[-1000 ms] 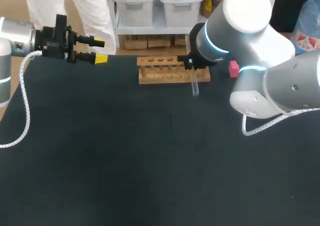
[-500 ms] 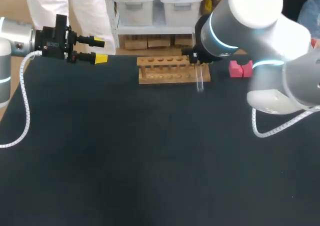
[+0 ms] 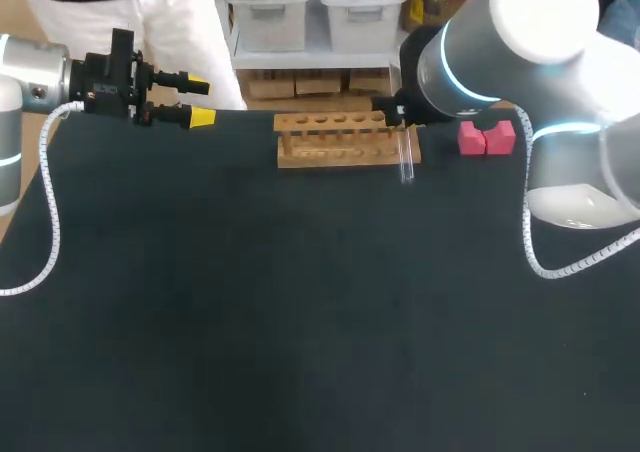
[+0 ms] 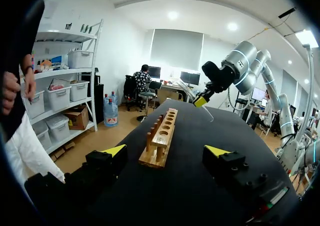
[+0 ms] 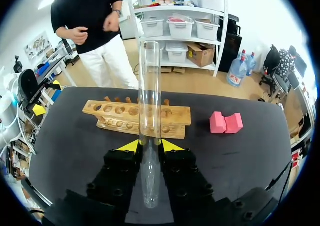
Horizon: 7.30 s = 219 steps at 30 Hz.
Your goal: Grasp the test tube, adjust it, and insert it.
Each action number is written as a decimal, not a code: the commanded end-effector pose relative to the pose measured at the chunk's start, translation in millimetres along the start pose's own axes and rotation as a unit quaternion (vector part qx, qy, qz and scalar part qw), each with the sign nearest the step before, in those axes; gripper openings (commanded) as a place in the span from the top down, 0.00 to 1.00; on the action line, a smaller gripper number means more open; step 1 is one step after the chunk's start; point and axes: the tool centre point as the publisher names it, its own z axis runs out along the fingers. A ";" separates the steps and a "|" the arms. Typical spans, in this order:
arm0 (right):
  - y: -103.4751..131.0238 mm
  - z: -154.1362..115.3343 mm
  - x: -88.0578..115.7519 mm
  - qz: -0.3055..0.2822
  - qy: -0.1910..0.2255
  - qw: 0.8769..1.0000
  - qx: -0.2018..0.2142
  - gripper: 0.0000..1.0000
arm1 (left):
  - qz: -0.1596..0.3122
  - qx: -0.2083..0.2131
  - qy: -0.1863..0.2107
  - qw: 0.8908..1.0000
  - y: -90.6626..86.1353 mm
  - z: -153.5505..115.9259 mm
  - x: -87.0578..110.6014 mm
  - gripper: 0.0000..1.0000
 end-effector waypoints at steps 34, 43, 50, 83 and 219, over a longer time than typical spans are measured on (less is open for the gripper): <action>-0.1 -1.1 3.2 0.001 -0.016 1.000 0.001 1.00 | 0.001 0.000 -0.001 1.000 0.0 -0.1 1.1 0.00; -0.1 -1.1 3.2 0.001 -0.016 1.000 0.001 1.00 | 0.001 0.000 -0.001 1.000 0.0 -0.1 1.1 0.00; -0.1 -1.1 3.2 0.001 -0.016 1.000 0.001 1.00 | 0.001 0.000 -0.001 1.000 0.0 -0.1 1.1 0.00; 30.9 70.8 5.7 0.067 -0.029 0.994 0.085 1.00 | 0.001 0.000 -0.001 1.000 0.0 -0.1 1.1 0.00; 17.2 -21.2 -75.0 0.023 -0.382 0.917 0.111 1.00 | 0.001 0.000 -0.001 1.000 0.0 -0.1 1.1 0.00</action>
